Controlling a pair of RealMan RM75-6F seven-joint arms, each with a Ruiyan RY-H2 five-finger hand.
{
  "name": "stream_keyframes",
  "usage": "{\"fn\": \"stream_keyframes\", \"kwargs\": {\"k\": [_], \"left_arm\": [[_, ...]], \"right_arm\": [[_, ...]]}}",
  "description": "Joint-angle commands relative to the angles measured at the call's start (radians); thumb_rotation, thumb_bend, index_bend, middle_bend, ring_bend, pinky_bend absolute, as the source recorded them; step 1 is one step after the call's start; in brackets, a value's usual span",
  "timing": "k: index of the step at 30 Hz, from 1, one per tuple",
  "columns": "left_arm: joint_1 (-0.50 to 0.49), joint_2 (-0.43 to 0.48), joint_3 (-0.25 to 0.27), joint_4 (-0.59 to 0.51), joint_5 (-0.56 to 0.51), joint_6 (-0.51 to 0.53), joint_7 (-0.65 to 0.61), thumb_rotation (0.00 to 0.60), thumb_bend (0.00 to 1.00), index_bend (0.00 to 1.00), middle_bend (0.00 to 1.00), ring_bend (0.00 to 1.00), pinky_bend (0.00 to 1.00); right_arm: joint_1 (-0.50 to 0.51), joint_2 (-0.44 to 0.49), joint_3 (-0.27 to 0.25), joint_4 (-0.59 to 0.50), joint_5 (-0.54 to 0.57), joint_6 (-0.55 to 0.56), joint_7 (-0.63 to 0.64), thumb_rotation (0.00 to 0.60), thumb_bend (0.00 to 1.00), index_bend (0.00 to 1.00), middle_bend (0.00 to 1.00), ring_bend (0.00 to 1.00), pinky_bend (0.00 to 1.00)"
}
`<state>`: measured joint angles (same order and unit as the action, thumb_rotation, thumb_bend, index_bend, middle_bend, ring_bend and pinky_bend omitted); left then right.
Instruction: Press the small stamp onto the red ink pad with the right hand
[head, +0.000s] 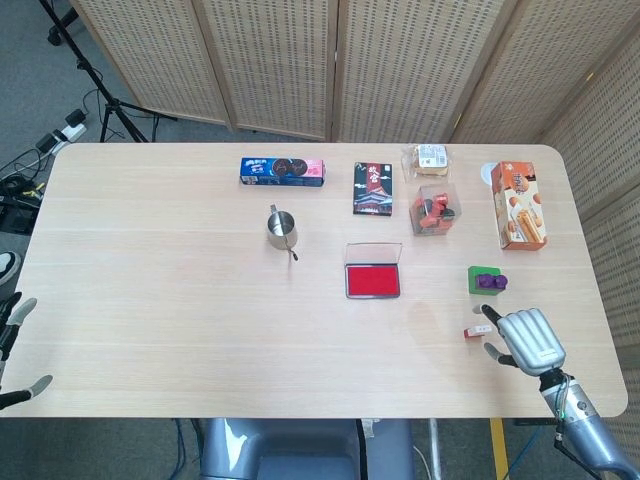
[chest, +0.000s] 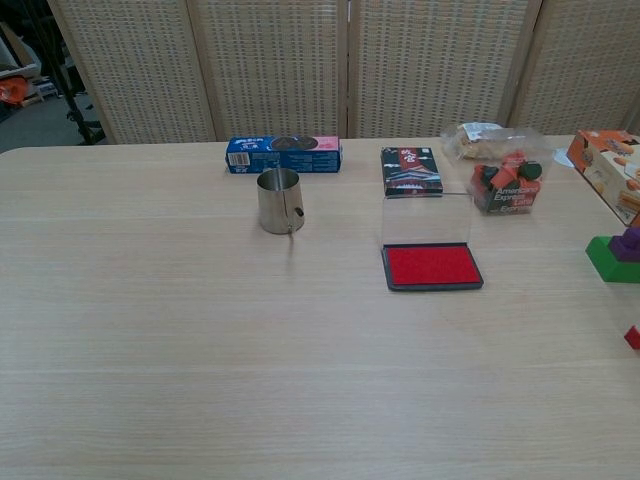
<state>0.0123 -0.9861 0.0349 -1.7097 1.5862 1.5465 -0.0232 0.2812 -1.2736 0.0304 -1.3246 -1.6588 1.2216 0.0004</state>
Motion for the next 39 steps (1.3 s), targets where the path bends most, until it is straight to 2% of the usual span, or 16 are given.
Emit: {"fn": "stream_keyframes", "kwargs": {"k": [1, 12, 25, 39], "left_arm": [[-0.002, -0.001, 0.0, -0.001, -0.003, -0.004, 0.003, 0.6, 0.0, 0.0, 0.0, 0.0, 0.0], [-0.007, -0.006, 0.002, -0.007, -0.008, -0.021, 0.02, 0.6, 0.0, 0.0, 0.0, 0.0, 0.0], [-0.01, -0.008, 0.003, -0.009, -0.014, -0.03, 0.027, 0.6, 0.0, 0.0, 0.0, 0.0, 0.0], [-0.011, -0.01, 0.005, -0.01, -0.014, -0.033, 0.031, 0.6, 0.0, 0.0, 0.0, 0.0, 0.0]], "right_arm": [[0.025, -0.022, -0.01, 0.035, 0.0, -0.031, -0.018, 0.6, 0.34, 0.34, 1.0, 1.0, 1.0], [0.048, -0.045, -0.024, 0.103, 0.004, -0.051, -0.032, 0.6, 0.35, 0.38, 1.0, 1.0, 1.0], [0.069, -0.114, -0.032, 0.2, 0.033, -0.08, -0.029, 0.6, 0.35, 0.39, 1.0, 1.0, 1.0], [0.083, -0.143, -0.045, 0.252, 0.057, -0.112, -0.035, 0.6, 0.35, 0.42, 1.0, 1.0, 1.0]]}}
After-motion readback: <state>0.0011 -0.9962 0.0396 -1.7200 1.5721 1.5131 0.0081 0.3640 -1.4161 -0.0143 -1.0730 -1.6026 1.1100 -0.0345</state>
